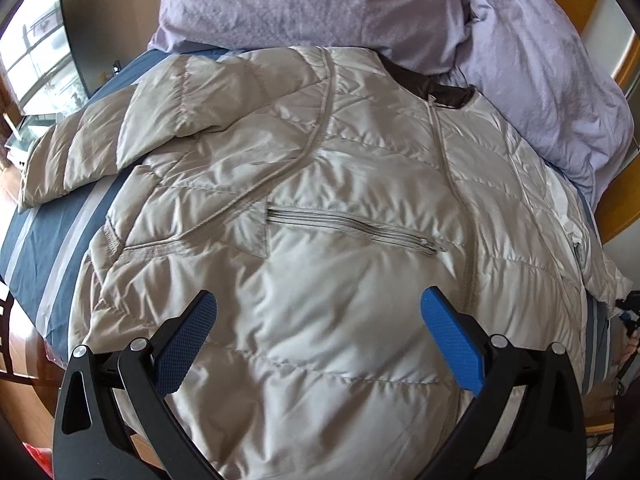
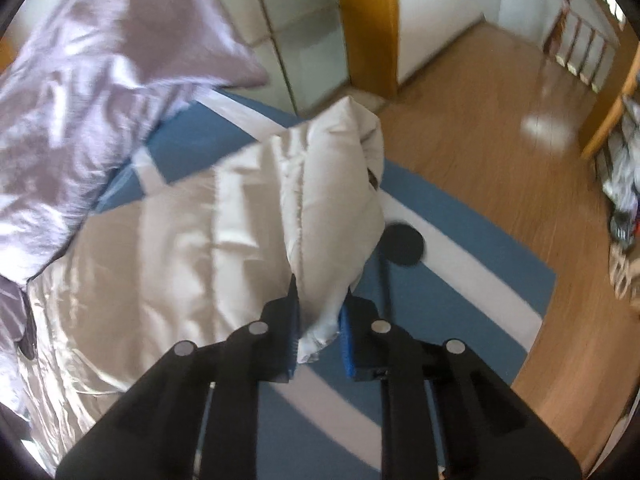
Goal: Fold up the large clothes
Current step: 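Grasp the jacket sleeve cuff with the right gripper and lift it, then fold the held sleeve across the jacket body and open the right gripper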
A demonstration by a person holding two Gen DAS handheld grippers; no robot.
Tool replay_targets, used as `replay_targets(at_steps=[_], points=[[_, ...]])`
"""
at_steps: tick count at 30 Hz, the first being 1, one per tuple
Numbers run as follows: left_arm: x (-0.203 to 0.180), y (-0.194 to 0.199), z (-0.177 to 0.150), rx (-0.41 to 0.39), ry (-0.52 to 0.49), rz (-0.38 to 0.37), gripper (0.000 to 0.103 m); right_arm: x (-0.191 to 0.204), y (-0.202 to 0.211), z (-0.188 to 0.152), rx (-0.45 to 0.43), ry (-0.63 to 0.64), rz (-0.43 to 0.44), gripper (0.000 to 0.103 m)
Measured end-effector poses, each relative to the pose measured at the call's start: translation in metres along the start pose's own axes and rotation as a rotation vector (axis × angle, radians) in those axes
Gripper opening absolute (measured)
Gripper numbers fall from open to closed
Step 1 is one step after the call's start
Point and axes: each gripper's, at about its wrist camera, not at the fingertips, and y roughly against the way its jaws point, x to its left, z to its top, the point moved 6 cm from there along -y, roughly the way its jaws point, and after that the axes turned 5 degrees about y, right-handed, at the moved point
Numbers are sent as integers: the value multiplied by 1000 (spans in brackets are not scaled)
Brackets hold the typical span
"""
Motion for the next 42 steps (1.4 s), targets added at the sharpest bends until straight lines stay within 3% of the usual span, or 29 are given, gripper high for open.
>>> replay_targets(at_steps=[6,10,13,16,26,32,36,37,40,42], points=[[17,3,8,-24,20,4,102,95,45,18,-115,182,101,17],[28,6,16,-47,26,10,102,172,63,5,-145,306,185,16],[36,10,21,-60,30,12,102,240,70,-21,-130,423,262,16],[47,12,27,-70,28,13,102,293,63,-54,-84,519,281,16],[84,19,45,-95,47,40,102,413,66,-184,67,749,402,16],[99,20,48,-90,74,39,102,458,76,-235,97,849,425,21],[110,17,50,-82,87,47,102,462,81,-251,139,903,474,45],[114,16,50,-79,90,50,102,460,87,-251,128,908,482,51],[123,14,54,-76,103,62,102,451,108,-227,2,861,497,51],[130,13,58,-78,114,71,102,443,105,-211,-29,801,473,51]])
